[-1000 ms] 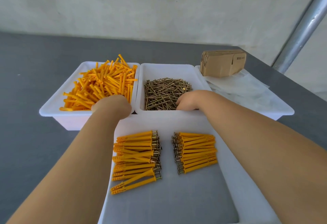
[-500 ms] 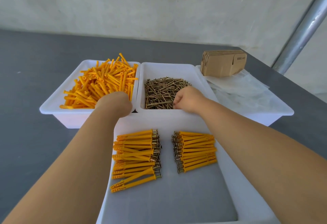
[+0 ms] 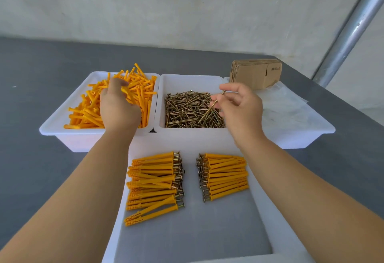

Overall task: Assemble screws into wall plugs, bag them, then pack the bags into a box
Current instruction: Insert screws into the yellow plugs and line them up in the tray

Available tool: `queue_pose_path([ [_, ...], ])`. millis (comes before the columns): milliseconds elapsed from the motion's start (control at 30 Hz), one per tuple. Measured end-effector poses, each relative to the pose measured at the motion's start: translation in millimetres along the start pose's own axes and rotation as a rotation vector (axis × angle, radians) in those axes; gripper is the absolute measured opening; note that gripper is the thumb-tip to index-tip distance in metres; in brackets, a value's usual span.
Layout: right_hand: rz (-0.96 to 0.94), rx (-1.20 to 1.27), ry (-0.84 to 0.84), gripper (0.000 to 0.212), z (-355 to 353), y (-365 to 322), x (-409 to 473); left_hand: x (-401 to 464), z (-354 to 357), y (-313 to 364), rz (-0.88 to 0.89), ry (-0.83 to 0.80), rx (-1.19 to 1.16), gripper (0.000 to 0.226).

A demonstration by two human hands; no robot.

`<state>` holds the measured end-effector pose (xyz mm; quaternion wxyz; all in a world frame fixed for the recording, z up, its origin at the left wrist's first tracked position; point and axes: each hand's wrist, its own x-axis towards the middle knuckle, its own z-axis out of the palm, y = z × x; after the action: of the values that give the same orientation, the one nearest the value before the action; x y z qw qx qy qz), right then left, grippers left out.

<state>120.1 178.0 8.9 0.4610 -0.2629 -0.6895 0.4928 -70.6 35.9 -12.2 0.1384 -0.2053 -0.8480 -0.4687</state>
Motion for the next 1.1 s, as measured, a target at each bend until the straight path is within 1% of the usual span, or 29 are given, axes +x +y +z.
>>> queue_pose_path([
  [67,0.036,0.058,0.029,0.019,-1,3,-4,-2,-1,1,0.023,-0.043,-0.095,0.073],
  [100,0.063,0.058,0.021,0.019,0,5,-5,-2,-1,1,0.028,-0.068,-0.132,0.078],
  [167,0.121,0.037,-0.007,0.019,0,10,-6,-4,-1,1,0.022,-0.095,-0.162,0.077],
  [233,0.172,0.043,-0.002,0.018,1,14,-6,-6,-1,4,0.032,-0.079,-0.19,0.065],
  [333,0.19,0.079,0.023,0.018,-1,15,-4,-10,-4,15,0.11,-0.059,-0.274,0.03],
  [367,0.184,0.098,0.028,0.017,-2,14,-5,-14,-5,20,0.158,-0.081,-0.313,0.024],
  [400,0.174,0.125,0.036,0.016,-3,12,-5,-18,-6,26,0.202,-0.123,-0.367,0.022],
  [433,0.161,0.153,0.048,0.015,-5,11,-5,-24,-7,31,0.232,-0.198,-0.431,0.02],
  [500,0.133,0.203,0.08,0.013,-8,7,-5,-35,-8,42,0.288,-0.432,-0.493,0.016],
  [567,0.12,0.246,0.105,0.01,-10,5,-5,-47,-4,50,0.345,-0.669,-0.418,0.012],
  [600,0.118,0.263,0.116,0.008,-11,4,-5,-52,-1,53,0.365,-0.74,-0.38,0.011],
  [633,0.117,0.277,0.128,0.007,-11,4,-5,-57,2,55,0.37,-0.775,-0.367,0.011],
  [700,0.121,0.308,0.154,0.006,-13,2,-5,-61,5,57,0.333,-0.797,-0.396,0.01],
  [833,0.108,0.35,0.163,0.009,-16,0,-4,-61,4,58,0.196,-0.83,-0.514,0.011],
  [967,0.053,0.316,0.1,0.012,-12,0,-9,-63,4,60,0.17,-0.854,-0.534,0.011],
  [1100,-0.028,0.21,0.003,0.005,-8,1,-13,-65,3,61,0.165,-0.855,-0.559,0.012],
])
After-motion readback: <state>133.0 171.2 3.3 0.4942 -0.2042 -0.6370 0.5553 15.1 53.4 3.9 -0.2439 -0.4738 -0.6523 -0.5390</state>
